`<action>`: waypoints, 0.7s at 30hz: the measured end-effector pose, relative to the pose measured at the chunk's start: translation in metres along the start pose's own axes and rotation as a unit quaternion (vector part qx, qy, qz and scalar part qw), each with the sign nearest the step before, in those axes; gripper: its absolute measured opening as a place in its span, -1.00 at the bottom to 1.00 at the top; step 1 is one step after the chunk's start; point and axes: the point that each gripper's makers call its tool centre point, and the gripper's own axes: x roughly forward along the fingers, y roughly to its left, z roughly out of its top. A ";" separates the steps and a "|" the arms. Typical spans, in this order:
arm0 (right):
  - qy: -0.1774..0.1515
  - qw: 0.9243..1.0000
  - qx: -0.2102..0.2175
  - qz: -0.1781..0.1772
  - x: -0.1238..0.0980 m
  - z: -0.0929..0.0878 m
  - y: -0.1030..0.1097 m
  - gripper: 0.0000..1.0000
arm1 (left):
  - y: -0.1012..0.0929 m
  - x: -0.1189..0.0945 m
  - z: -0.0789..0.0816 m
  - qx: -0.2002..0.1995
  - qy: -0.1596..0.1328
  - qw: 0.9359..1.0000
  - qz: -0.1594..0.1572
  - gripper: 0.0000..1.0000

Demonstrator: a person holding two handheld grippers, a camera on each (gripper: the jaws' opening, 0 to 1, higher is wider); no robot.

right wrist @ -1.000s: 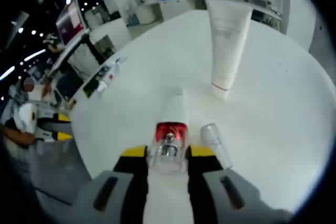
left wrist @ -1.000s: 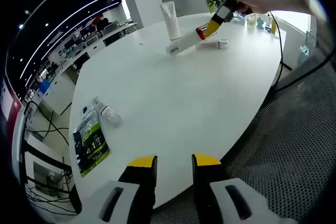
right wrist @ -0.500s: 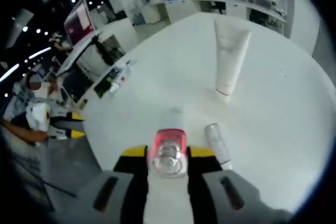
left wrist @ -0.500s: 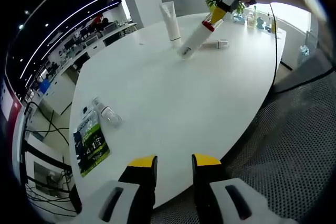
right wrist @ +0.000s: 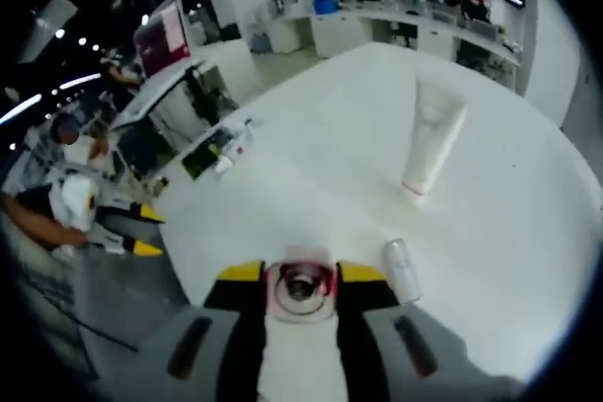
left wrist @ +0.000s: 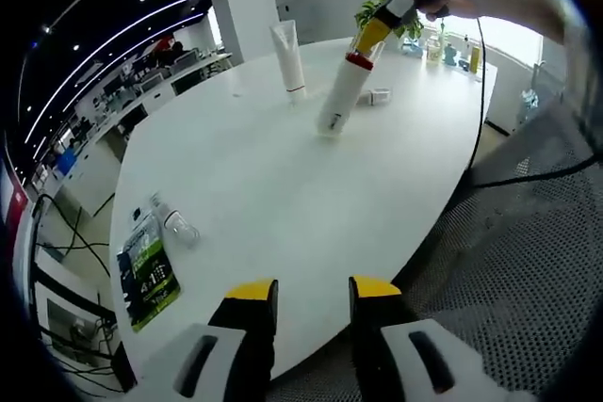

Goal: Arrange the skincare products in the storage area until every visible bottle or jar stands upright without overlapping.

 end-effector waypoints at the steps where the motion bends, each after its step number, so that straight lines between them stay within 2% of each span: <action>1: -0.001 1.000 -0.001 0.002 0.000 0.002 0.003 -0.51 | 0.000 0.000 0.000 -0.001 0.000 1.000 0.000 -0.38; 7: 0.006 1.000 -0.017 0.010 0.004 0.009 0.021 -0.51 | -0.006 0.001 0.005 -0.004 -0.001 1.000 -0.011 -0.35; 9: 0.013 1.000 -0.024 0.006 0.005 0.009 0.026 -0.51 | -0.011 0.001 0.010 -0.001 -0.018 1.000 -0.023 -0.35; 11: 0.017 0.999 -0.029 0.004 0.007 0.009 0.029 -0.51 | -0.013 0.000 0.007 0.001 -0.005 1.000 -0.029 -0.34; 16: 0.029 0.999 -0.028 0.003 0.009 0.009 0.040 -0.51 | -0.019 -0.001 0.013 -0.007 -0.018 0.999 -0.049 -0.33; 21: 0.051 0.998 -0.038 -0.006 0.015 0.014 0.046 -0.51 | -0.024 -0.001 0.016 0.003 -0.029 0.998 -0.059 -0.33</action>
